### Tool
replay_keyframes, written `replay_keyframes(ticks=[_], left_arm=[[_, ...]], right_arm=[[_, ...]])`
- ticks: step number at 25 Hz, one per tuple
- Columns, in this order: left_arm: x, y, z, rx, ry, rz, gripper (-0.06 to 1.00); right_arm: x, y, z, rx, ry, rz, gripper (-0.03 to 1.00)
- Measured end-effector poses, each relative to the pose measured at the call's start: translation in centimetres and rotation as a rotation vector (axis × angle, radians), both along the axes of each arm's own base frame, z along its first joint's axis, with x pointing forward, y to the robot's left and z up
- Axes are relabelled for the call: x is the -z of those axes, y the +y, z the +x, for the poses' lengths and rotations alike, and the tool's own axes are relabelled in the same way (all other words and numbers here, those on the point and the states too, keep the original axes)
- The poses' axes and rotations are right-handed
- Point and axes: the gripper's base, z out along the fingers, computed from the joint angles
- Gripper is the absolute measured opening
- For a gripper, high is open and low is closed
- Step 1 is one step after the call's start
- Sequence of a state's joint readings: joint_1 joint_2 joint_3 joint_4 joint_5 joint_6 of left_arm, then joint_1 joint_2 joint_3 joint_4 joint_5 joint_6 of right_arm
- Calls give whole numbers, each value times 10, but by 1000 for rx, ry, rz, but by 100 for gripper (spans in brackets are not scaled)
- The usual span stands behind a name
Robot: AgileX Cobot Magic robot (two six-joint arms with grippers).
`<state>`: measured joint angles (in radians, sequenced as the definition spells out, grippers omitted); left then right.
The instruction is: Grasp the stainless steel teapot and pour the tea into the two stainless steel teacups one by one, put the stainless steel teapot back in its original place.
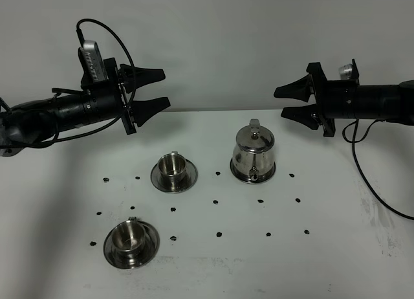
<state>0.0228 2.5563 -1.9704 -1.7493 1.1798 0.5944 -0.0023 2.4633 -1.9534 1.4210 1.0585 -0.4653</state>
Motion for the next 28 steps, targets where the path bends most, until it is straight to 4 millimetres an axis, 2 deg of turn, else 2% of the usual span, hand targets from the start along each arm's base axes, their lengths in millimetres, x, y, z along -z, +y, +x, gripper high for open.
replay_keyframes(ticks=[12, 18, 22, 25, 28], left_arm=[[0, 0, 0, 0, -6, 3, 64], [0, 0, 0, 7, -157, 76, 61], [-3, 0, 1, 34, -299, 180, 56], [-13, 0, 5, 69, -382, 314, 51], [-27, 3, 6, 84, -424, 447, 44]], right_arm=[[0, 0, 0, 2, -5, -4, 50], [-2, -1, 1, -35, -115, -60, 49], [-20, -3, 6, -132, -286, -199, 47], [-39, -10, 12, -204, -390, -394, 45], [-58, -18, 15, -240, -422, -569, 45]])
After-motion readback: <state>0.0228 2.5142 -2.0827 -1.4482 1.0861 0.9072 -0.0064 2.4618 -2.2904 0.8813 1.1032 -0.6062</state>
